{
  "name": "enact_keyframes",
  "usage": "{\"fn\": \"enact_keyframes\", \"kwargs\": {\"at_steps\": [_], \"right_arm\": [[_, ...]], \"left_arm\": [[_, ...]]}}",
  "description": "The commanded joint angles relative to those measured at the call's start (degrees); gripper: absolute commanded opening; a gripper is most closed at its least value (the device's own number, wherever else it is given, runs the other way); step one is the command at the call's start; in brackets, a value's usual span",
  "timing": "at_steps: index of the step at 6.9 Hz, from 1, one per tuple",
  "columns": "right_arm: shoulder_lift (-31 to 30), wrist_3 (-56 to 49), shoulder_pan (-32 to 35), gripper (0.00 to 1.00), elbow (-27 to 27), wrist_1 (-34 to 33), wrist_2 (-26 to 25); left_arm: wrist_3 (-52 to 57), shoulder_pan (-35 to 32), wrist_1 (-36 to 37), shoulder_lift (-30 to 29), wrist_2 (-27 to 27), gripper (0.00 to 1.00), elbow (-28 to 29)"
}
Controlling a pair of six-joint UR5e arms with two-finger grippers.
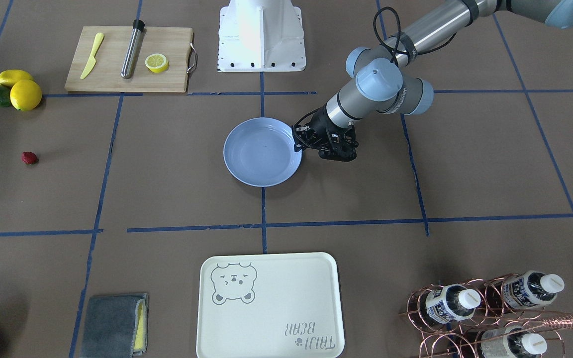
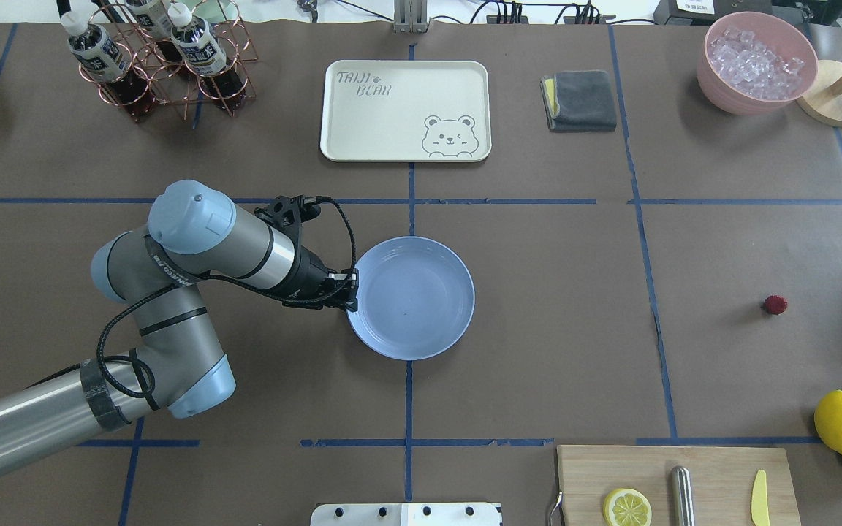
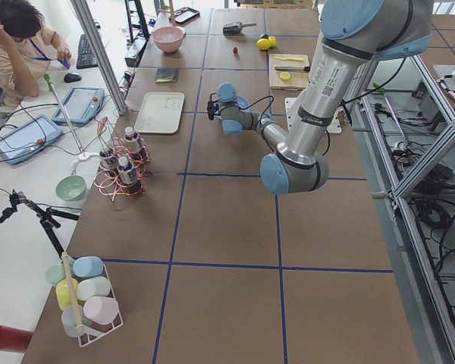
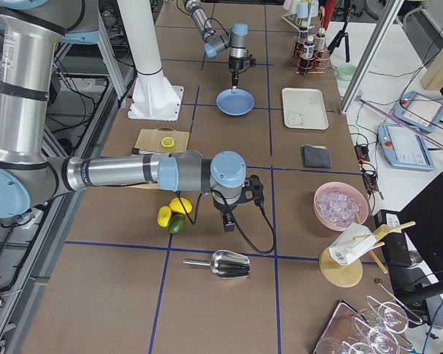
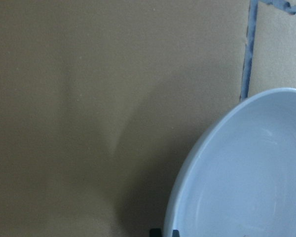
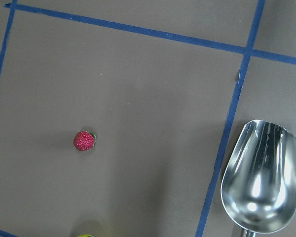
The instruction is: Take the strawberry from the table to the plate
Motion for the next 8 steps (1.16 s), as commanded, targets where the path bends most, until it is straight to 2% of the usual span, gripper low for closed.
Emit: {"fn": "enact_keyframes", "kwargs": {"at_steps": [1,2,3,4,5,6,7,8], "right_arm": [[0.07,-0.05,-1.28,1.00,0.28,0.04,1.65],[0.07,0.13,-1.98,1.00,0.28,0.04,1.57],[0.07,2.22,-4.07,1.00,0.37,1.08,1.13],[-0.28,11.55,-6.10,1.00,0.37,7.88,-0.09],[-2.55,28.17,-12.47,1.00,0.28,21.96,-4.37],[-5.53,43.31,-20.36,1.00,-0.06,36.02,-13.28],[-5.30,52.33,-26.18,0.98,-0.85,38.69,-15.72],[-5.12,54.86,-27.46,0.98,-1.12,38.97,-15.83]], "left_arm": [[0.09,0.34,-0.12,-0.53,1.31,0.00,0.72],[0.09,0.35,-0.38,-0.62,1.40,0.62,0.55],[0.00,0.26,-2.04,-0.53,1.57,0.67,0.28],[-0.26,0.00,-2.40,-0.27,1.57,0.69,-1.20],[-0.35,-0.70,-2.23,0.08,1.49,0.69,-3.04],[-0.35,-1.23,-2.14,0.09,1.49,0.69,-3.41],[-0.35,-1.85,-2.14,0.09,1.40,0.69,-3.58],[-0.35,-2.29,-2.14,0.09,1.40,0.69,-3.59]]}}
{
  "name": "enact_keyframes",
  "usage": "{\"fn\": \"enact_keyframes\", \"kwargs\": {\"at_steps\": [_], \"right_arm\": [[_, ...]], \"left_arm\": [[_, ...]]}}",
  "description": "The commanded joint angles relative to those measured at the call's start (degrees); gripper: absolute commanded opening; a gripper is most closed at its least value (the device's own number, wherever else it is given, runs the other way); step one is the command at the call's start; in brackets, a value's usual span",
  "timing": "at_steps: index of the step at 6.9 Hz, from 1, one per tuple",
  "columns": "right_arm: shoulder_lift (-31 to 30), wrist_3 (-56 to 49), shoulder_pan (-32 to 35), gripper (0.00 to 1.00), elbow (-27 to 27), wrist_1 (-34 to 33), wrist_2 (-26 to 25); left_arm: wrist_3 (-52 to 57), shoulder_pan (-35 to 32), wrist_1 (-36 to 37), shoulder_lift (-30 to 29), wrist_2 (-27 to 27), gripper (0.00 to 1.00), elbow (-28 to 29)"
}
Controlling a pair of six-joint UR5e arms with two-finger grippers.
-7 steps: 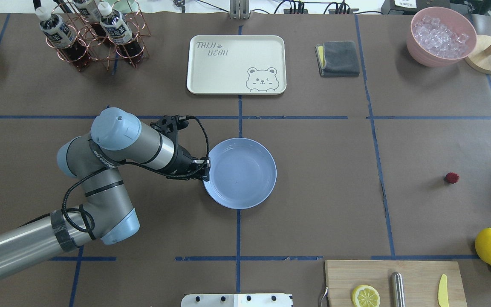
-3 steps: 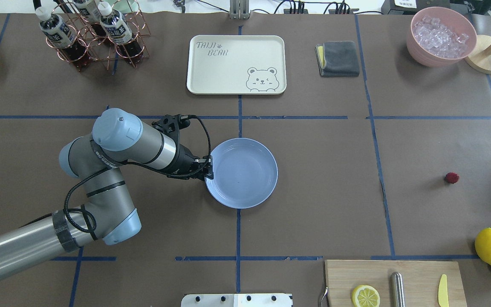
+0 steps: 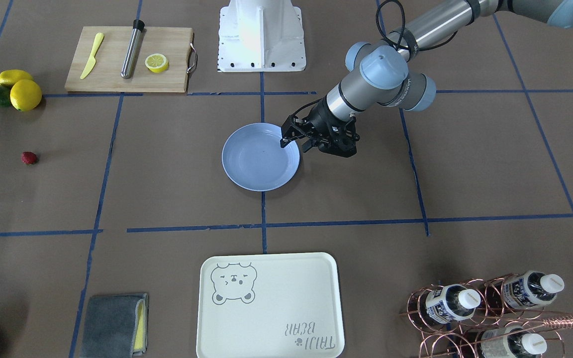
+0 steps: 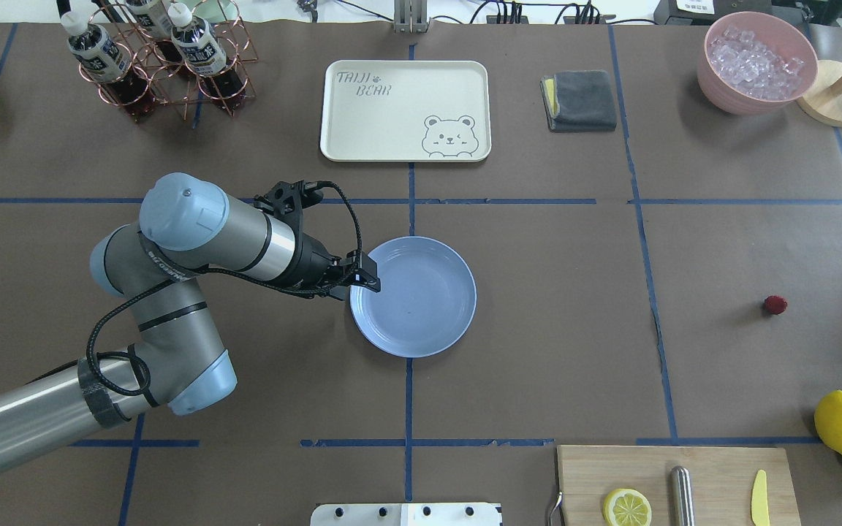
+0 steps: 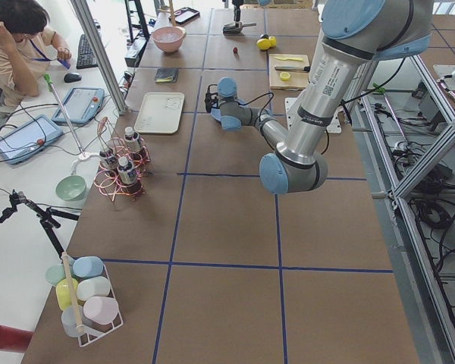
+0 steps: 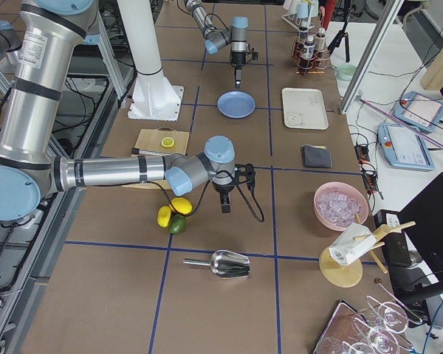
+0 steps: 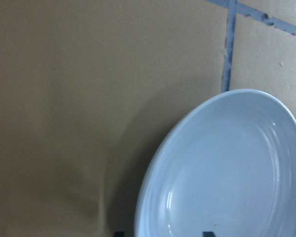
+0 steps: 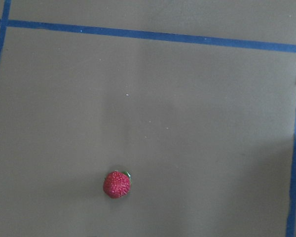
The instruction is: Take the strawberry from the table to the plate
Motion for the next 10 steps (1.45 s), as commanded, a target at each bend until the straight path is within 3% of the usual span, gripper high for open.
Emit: {"fn": "enact_keyframes", "kwargs": {"at_steps": [1,3,6,10], "right_arm": [[1.14,7.04,-5.95,0.98,-2.47,3.18,-4.20],[6.14,12.11,-8.69,0.98,-6.96,3.79,-6.24],[8.35,13.81,-10.98,0.91,-14.60,11.42,-6.15],[8.36,13.81,-11.86,0.85,-14.62,11.62,-5.54]], "left_arm": [[-0.01,-0.83,0.01,0.02,-0.03,0.69,-0.15],[0.08,-0.92,0.01,0.02,0.14,0.69,-0.15],[0.17,-0.92,0.01,0.03,0.23,0.69,-0.15],[0.08,-0.92,0.01,0.11,0.23,0.70,-0.41]]}}
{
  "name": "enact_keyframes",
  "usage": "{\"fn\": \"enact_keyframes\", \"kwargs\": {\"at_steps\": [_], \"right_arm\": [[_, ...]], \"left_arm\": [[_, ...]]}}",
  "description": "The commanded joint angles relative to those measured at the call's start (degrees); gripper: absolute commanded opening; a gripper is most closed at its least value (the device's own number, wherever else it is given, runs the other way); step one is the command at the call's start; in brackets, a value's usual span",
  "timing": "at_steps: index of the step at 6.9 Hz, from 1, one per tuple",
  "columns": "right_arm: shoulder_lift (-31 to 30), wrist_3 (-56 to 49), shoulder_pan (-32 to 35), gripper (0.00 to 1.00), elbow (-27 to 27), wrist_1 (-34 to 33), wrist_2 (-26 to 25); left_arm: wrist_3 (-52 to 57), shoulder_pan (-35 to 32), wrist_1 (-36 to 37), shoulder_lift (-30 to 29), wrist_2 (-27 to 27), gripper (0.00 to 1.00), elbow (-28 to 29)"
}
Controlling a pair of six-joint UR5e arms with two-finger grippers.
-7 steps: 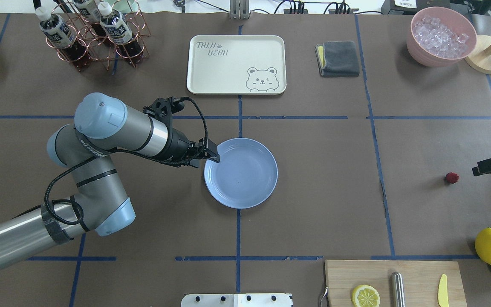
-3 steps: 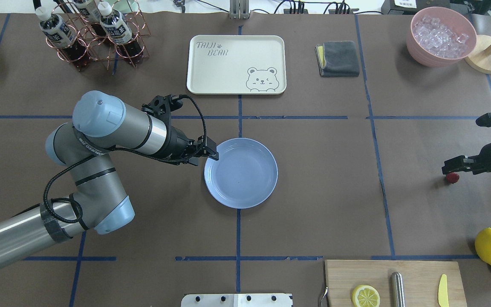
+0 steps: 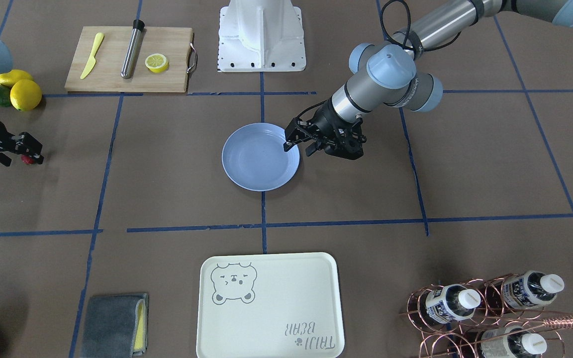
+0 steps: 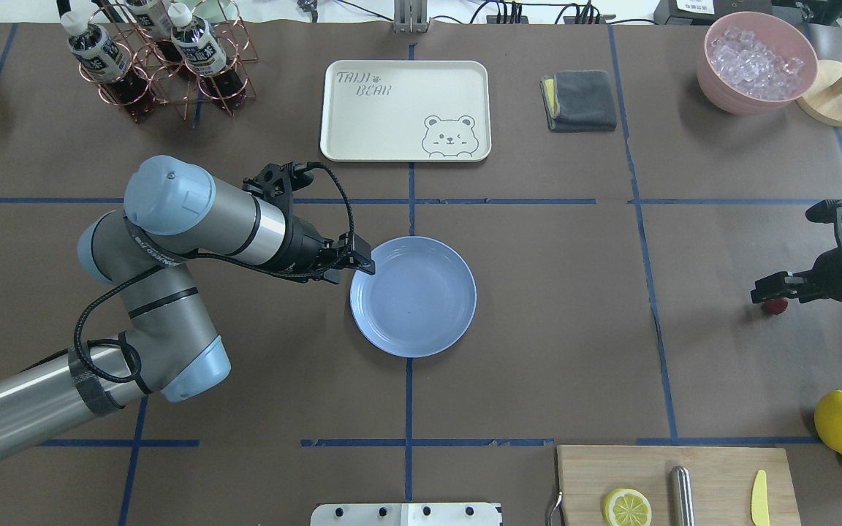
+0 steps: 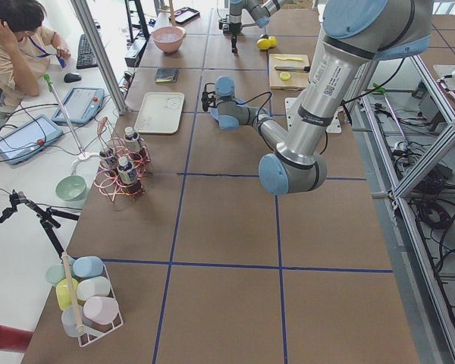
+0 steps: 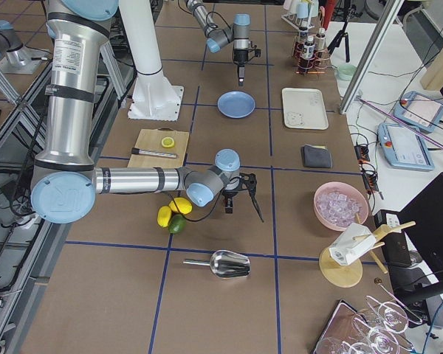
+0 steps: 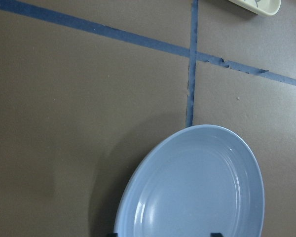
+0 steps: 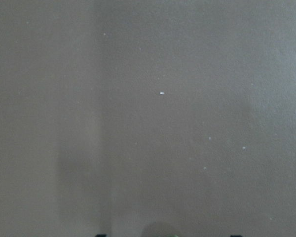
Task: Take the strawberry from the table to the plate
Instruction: 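Lower the right gripper onto the red strawberry and close it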
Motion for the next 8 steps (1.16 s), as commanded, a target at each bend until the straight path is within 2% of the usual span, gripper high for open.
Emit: {"fn": "enact_keyframes", "kwargs": {"at_steps": [1,2,3,5,7,8], "right_arm": [[0.00,-0.03,-0.46,0.81,-0.05,0.08,0.42],[0.00,-0.03,-0.64,0.78,-0.05,0.08,0.51],[-0.26,-0.03,-0.64,0.64,0.04,0.08,0.60],[-0.61,-0.03,-0.55,0.00,0.22,0.08,0.60],[-0.79,-0.12,-0.46,0.00,1.35,-0.10,0.77],[-0.88,-0.03,-0.29,0.00,4.15,-0.71,1.91]], "left_arm": [[-0.03,0.00,0.00,0.09,0.09,0.70,-0.23],[-0.03,0.00,0.00,0.09,0.09,0.71,-0.49],[-0.03,0.00,0.00,0.09,0.09,0.71,-0.58],[-0.03,0.00,0.00,0.09,0.09,0.72,-0.75],[0.06,0.00,0.00,0.18,0.09,0.72,-0.67],[0.06,0.00,0.00,0.18,0.00,0.72,-0.67]]}}
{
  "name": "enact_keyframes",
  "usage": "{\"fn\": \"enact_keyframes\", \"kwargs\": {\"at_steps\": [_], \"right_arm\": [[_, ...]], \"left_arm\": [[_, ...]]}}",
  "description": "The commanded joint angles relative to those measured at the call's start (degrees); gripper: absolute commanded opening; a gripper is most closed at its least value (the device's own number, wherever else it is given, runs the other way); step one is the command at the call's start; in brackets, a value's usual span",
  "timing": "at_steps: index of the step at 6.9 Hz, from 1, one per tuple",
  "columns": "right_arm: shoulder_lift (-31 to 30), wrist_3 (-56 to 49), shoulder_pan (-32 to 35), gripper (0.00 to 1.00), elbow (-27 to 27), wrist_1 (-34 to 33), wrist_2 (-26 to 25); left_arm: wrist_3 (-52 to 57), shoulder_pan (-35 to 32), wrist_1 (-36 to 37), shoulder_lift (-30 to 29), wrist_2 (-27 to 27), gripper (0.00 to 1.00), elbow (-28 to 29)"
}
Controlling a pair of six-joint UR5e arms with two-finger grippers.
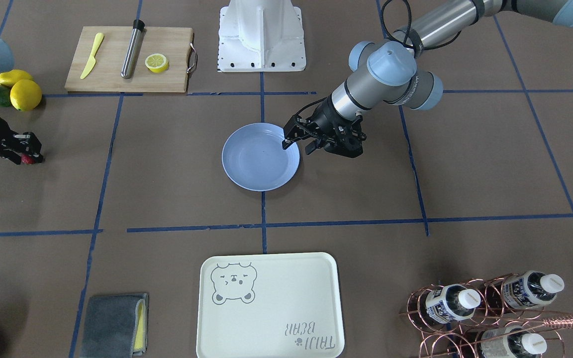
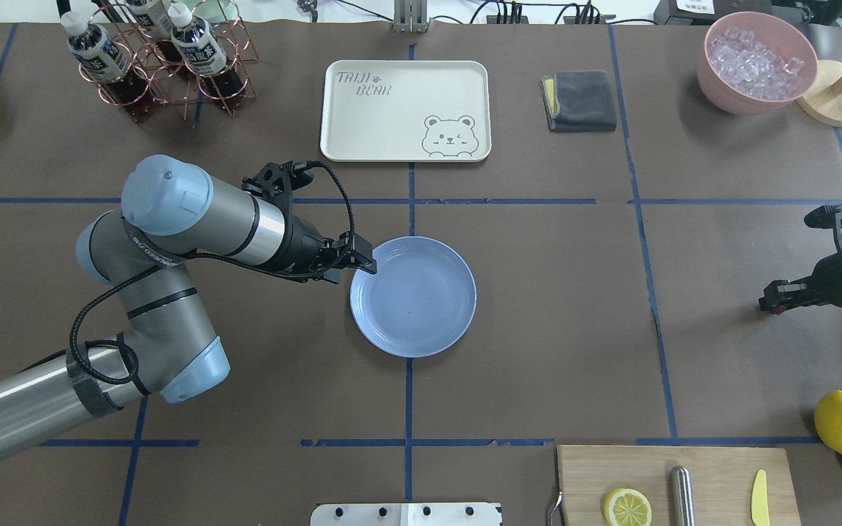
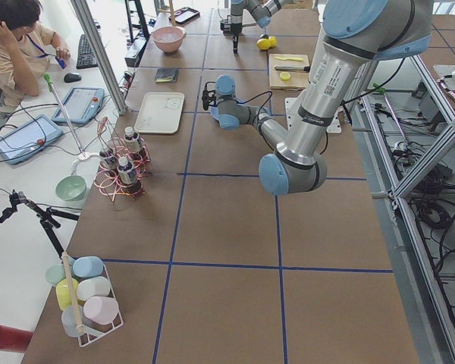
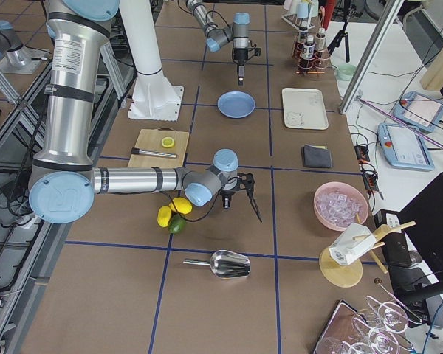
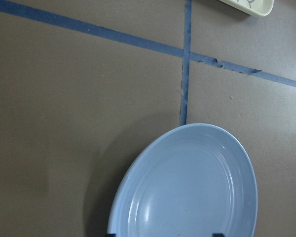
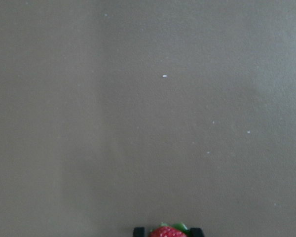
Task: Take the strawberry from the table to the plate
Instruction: 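Lower the right gripper onto the red strawberry and close it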
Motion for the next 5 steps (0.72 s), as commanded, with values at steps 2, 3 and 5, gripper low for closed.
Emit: {"fn": "enact_keyframes", "kwargs": {"at_steps": [2,3,5], "right_arm": [[3.03,9.64,-0.97,0.00,11.75,-6.80,1.73],[8.20,19.38,-3.33,0.00,12.23,-7.19,1.38],[18.57,32.44,-10.96,0.00,11.89,-9.37,-3.70]], "left_arm": [[0.12,-0.09,0.00,1.16,-0.33,0.72,-1.91],[0.21,-0.61,0.09,2.92,-0.51,0.72,-4.10],[0.65,-4.46,0.18,6.61,-3.91,0.72,-6.66]]}}
